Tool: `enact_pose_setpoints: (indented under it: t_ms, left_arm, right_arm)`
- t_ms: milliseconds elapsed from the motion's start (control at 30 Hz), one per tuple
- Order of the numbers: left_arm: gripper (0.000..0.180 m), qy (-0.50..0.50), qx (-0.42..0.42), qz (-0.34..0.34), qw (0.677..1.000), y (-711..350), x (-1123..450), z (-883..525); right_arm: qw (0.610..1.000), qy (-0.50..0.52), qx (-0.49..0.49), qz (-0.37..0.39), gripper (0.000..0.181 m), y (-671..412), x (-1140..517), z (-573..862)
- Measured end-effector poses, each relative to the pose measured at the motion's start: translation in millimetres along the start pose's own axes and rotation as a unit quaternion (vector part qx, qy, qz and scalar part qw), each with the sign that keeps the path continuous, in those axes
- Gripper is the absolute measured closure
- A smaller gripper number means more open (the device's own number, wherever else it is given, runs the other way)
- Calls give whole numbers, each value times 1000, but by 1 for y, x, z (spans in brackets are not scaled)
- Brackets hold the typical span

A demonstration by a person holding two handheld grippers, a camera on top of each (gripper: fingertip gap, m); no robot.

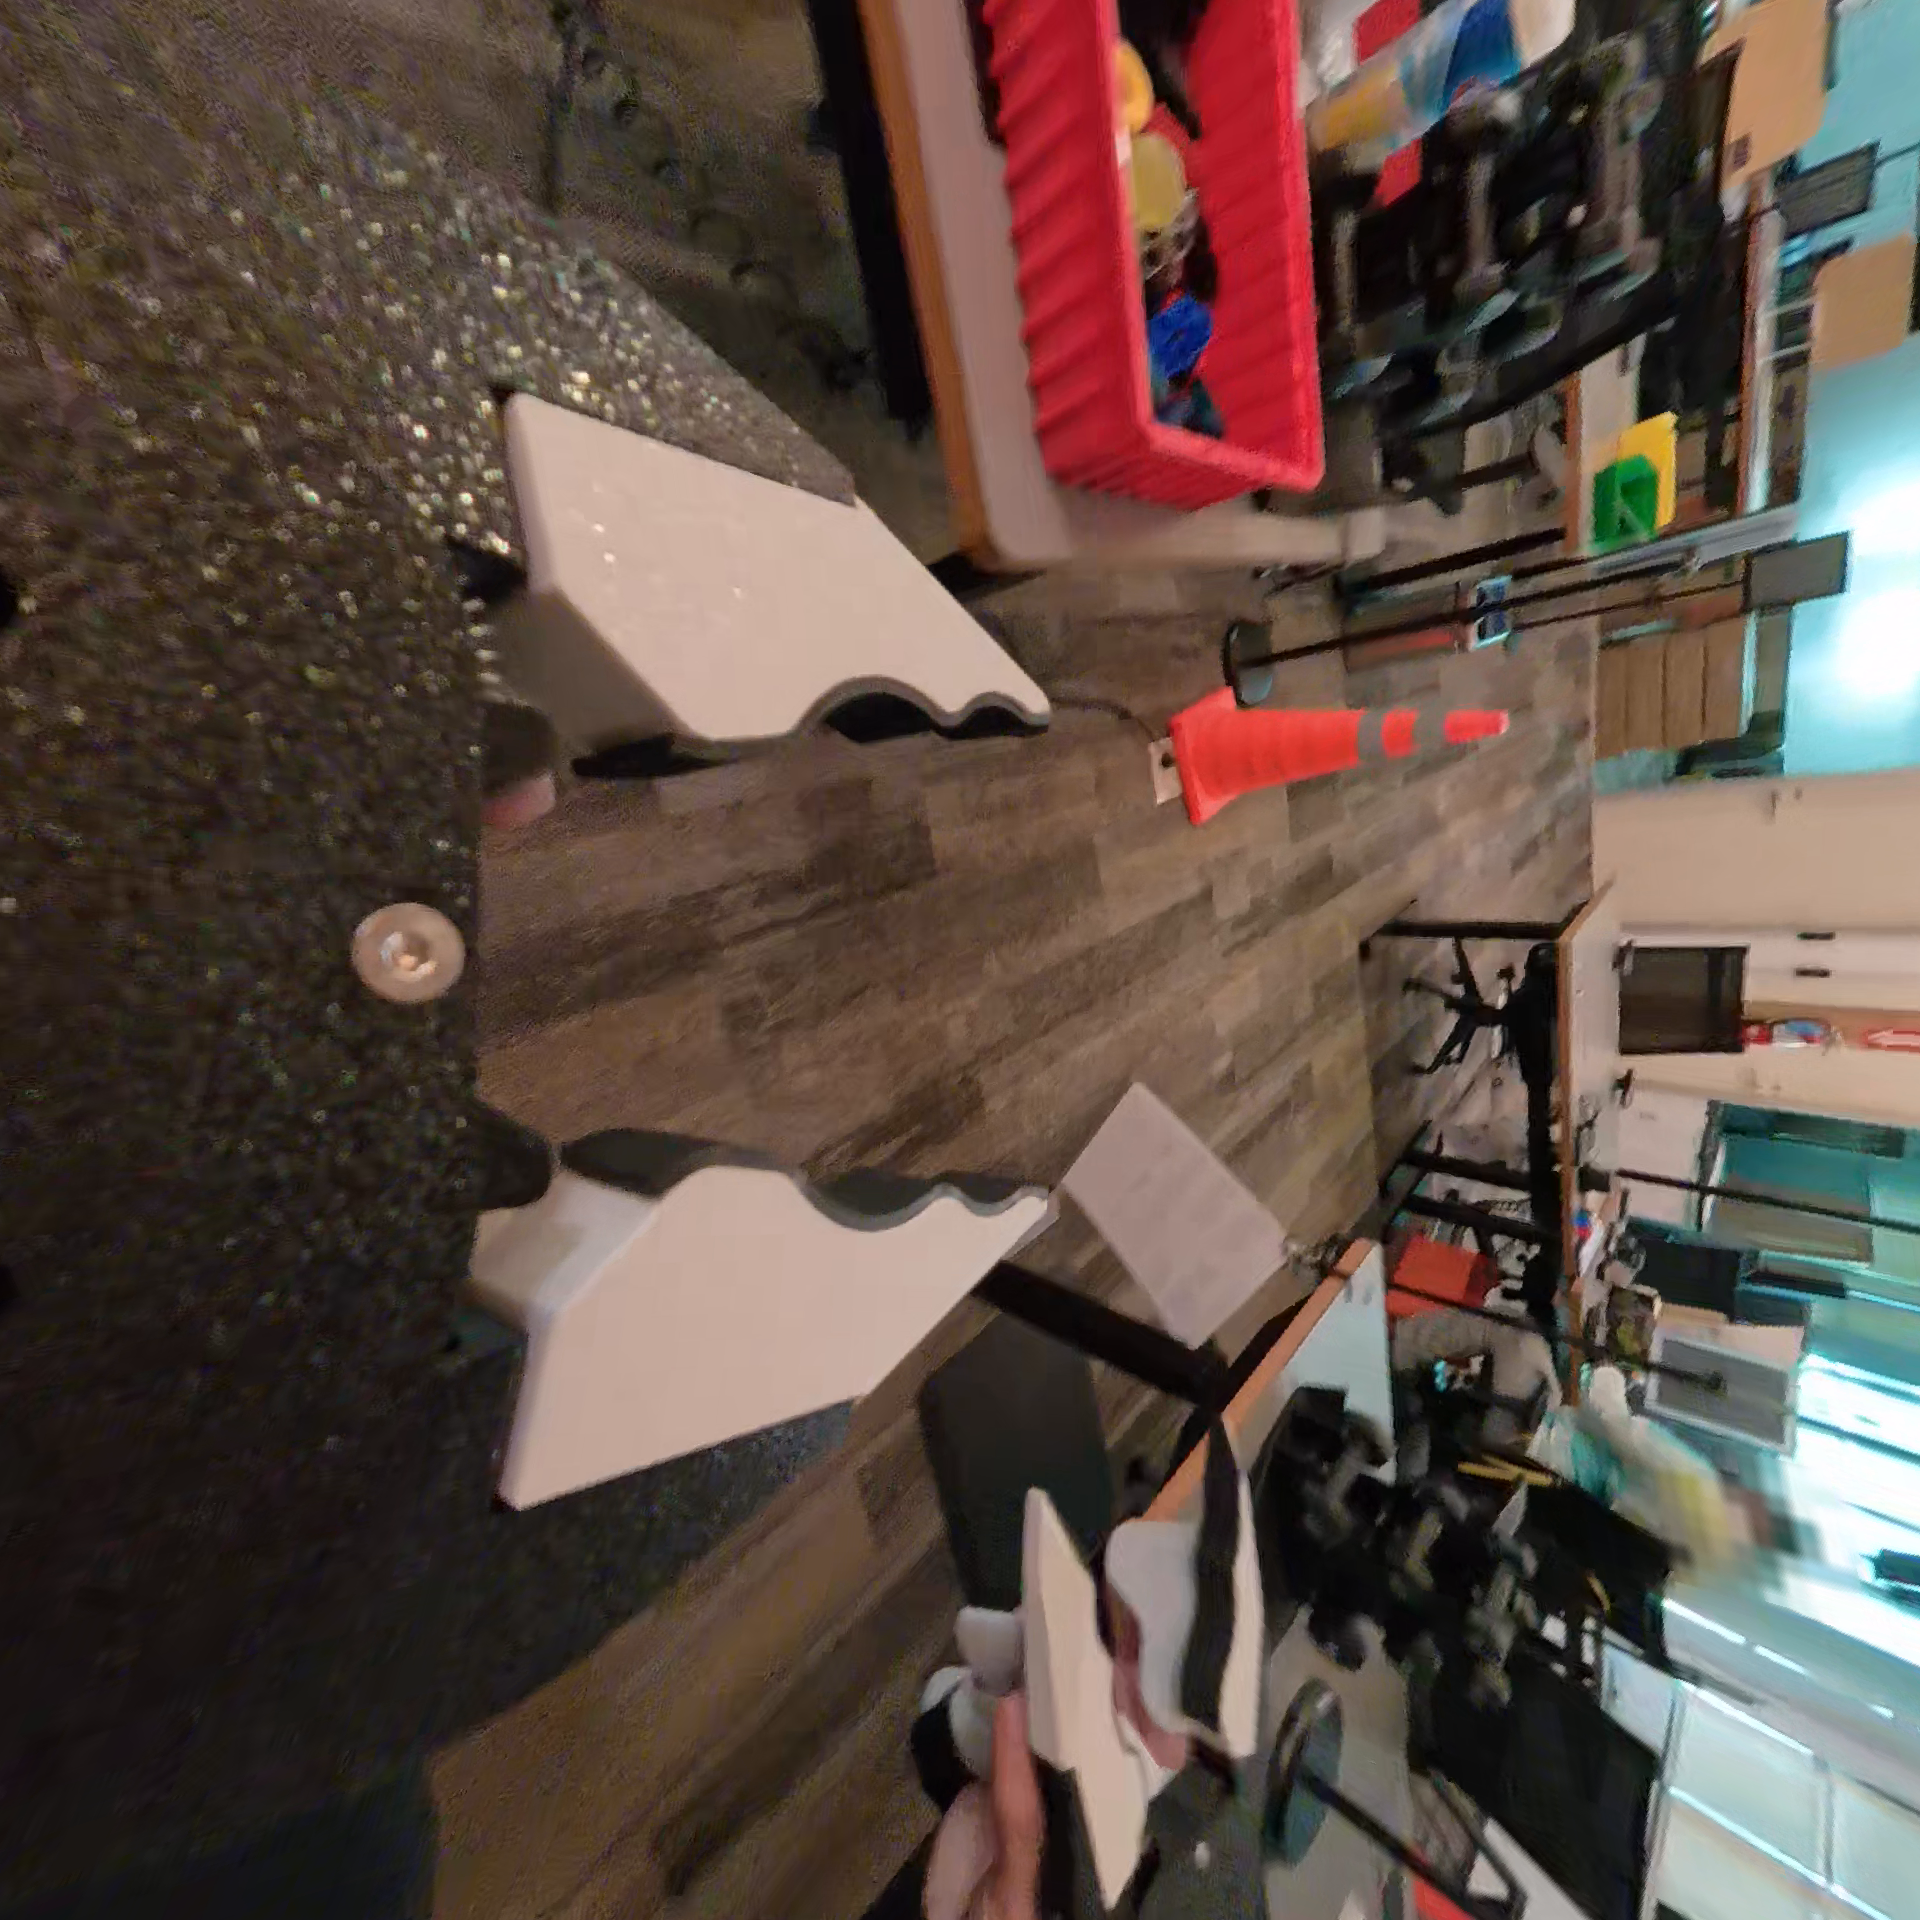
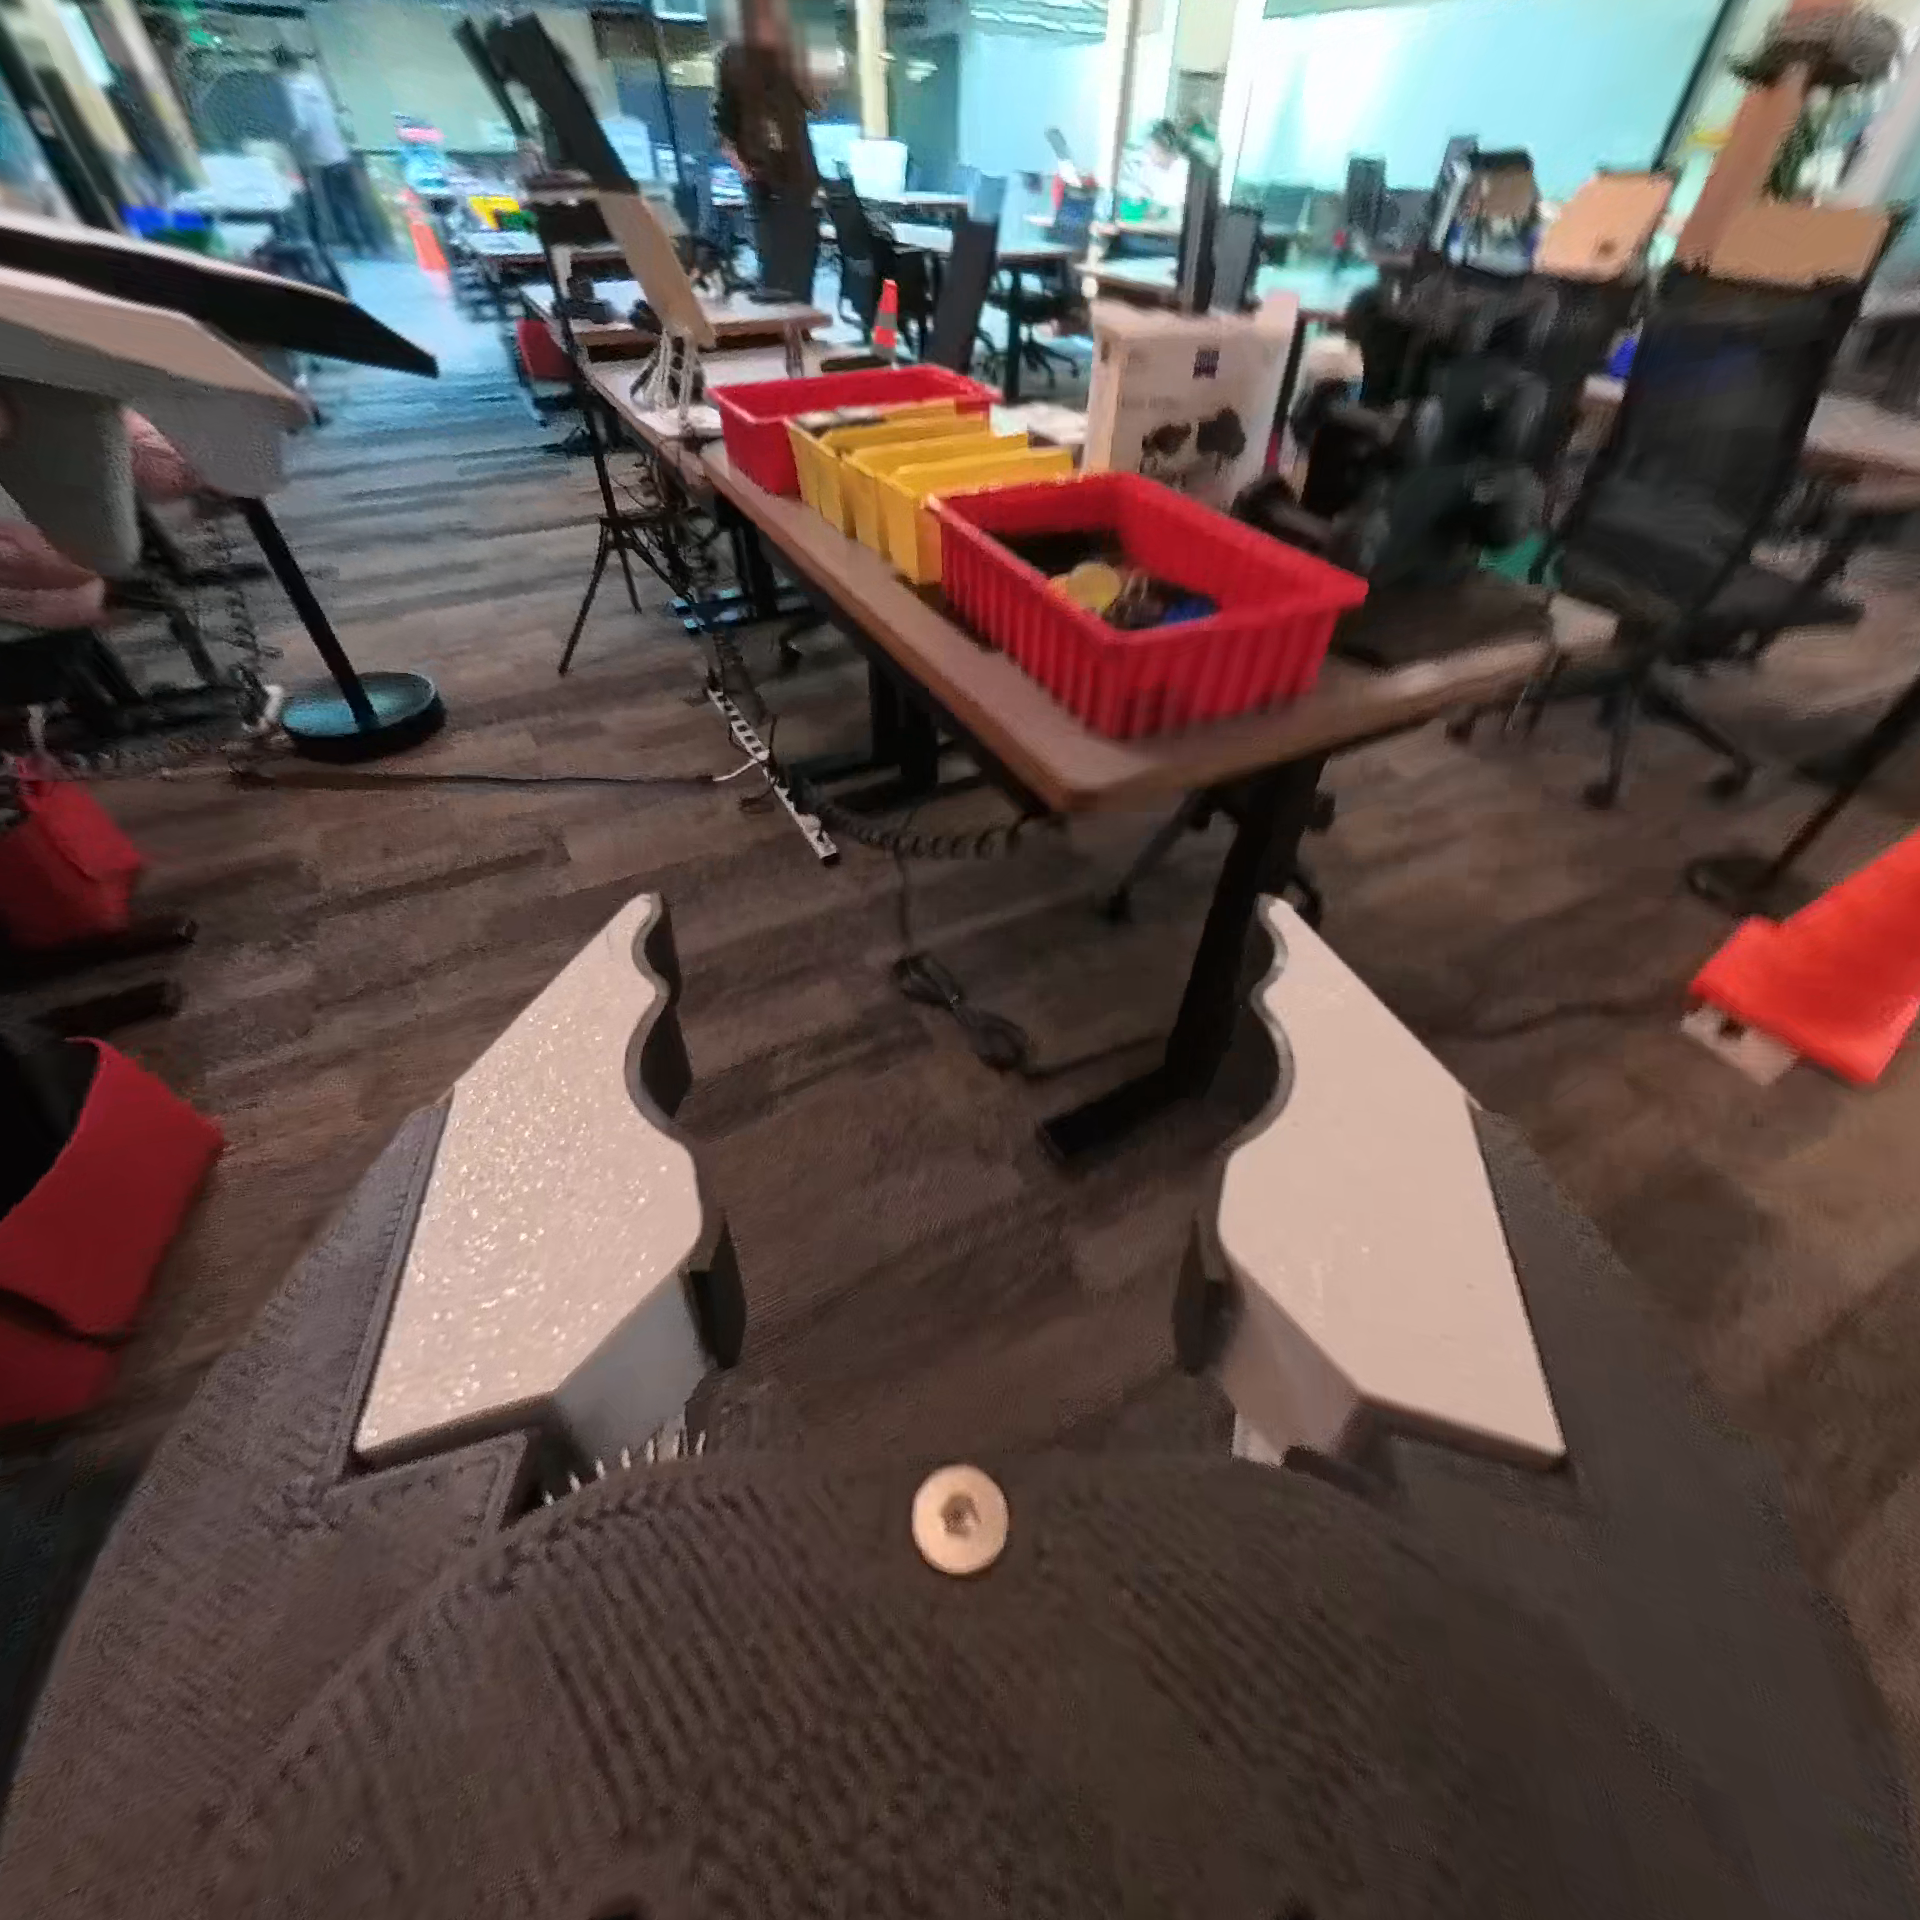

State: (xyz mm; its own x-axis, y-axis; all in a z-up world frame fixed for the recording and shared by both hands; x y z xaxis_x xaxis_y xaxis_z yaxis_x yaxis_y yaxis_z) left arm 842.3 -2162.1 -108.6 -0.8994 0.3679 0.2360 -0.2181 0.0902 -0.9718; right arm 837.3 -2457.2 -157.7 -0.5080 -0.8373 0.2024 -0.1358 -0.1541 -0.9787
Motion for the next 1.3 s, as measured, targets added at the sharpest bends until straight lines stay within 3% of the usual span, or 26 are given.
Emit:
enact_pose_setpoints:
  t_ms: [333,867,1100,1300]
  left_arm:
    - [97,-107,47,33,993,-51,-238,-159]
    - [106,-168,-8,36,985,-198,-635,-407]
    - [108,-300,-39,10,953,-228,-726,-470]
    - [107,-373,-67,-83,922,-254,-790,-501]
  right_arm:
    - [994,-77,74,14,77,-129,-195,255]
    - [993,-33,81,-82,74,-171,-380,694]
    - [980,-142,117,-74,75,-179,-515,885]
    - [937,-305,142,-89,68,-212,-702,956]
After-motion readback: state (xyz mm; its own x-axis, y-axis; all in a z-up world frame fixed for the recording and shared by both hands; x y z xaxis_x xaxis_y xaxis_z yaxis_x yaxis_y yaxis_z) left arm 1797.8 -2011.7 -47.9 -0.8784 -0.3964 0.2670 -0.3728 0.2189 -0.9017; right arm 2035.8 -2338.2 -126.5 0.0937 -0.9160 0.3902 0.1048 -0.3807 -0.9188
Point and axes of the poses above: each gripper's, where its closed fingertips meet, x back along the fingers, y out of its underside, z = x × y across the jaws, the point moved 7 cm from there along x, back along the fingers, and after that the axes turned 13 degrees about -y, right-handed, at the moved point
